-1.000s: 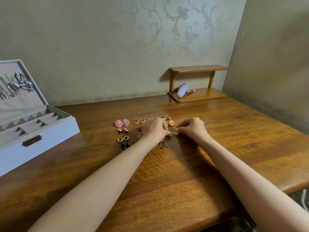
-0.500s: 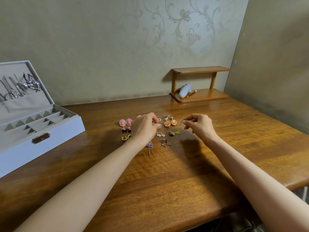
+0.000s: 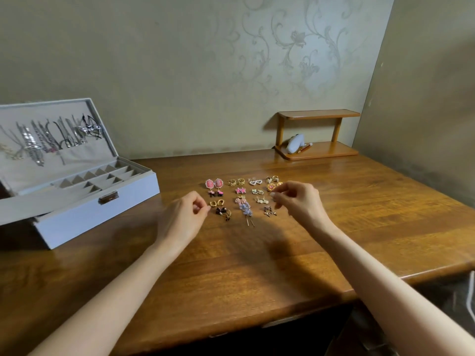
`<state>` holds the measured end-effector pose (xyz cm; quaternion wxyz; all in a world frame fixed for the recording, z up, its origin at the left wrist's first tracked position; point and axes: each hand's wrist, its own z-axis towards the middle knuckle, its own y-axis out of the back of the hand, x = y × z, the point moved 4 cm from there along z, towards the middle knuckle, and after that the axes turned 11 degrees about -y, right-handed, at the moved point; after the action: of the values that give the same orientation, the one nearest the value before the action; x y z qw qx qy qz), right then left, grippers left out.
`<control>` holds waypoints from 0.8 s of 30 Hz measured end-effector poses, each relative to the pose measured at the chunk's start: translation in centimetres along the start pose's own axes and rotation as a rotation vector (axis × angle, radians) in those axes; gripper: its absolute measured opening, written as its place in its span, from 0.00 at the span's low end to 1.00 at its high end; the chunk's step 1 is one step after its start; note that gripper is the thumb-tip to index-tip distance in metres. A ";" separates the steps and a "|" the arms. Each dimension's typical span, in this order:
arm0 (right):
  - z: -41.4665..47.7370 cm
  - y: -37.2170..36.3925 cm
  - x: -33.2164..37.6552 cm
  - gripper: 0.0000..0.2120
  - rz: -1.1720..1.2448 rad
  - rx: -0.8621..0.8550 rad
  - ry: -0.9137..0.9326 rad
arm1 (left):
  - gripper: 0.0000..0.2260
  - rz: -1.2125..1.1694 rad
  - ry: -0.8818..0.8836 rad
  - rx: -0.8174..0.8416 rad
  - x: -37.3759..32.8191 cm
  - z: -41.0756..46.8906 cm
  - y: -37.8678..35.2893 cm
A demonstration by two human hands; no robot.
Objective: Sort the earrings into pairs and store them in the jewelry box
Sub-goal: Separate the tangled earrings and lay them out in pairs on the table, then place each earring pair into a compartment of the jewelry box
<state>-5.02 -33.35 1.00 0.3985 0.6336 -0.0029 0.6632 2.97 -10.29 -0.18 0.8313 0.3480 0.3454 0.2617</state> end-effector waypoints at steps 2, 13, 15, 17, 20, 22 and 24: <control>-1.5 -1.8 1.0 0.03 -0.024 0.049 0.036 | 0.04 0.019 0.040 0.004 1.7 -1.2 1.0; 0.5 -15.3 11.7 0.07 -0.115 0.204 0.234 | 0.24 0.366 0.306 -0.217 10.5 -1.0 7.9; 1.6 -18.0 13.6 0.12 -0.192 0.249 0.299 | 0.25 0.435 0.301 -0.218 12.1 -1.0 8.8; 2.3 -20.8 15.0 0.17 -0.324 0.325 0.389 | 0.22 0.481 0.302 -0.162 13.6 -1.0 9.2; 2.7 -23.9 15.9 0.21 -0.449 0.430 0.469 | 0.17 0.511 0.302 -0.111 14.8 -0.8 9.2; 3.1 -25.1 16.0 0.21 -0.479 0.441 0.475 | 0.13 0.489 0.285 -0.143 15.1 -0.7 9.3; 3.3 -25.7 15.9 0.20 -0.500 0.437 0.473 | 0.12 0.485 0.282 -0.160 15.3 -0.5 9.3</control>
<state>13.33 -9.14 2.18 0.3929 0.5145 0.3839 0.6584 10.30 6.03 0.64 0.7132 0.3138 0.3425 0.5250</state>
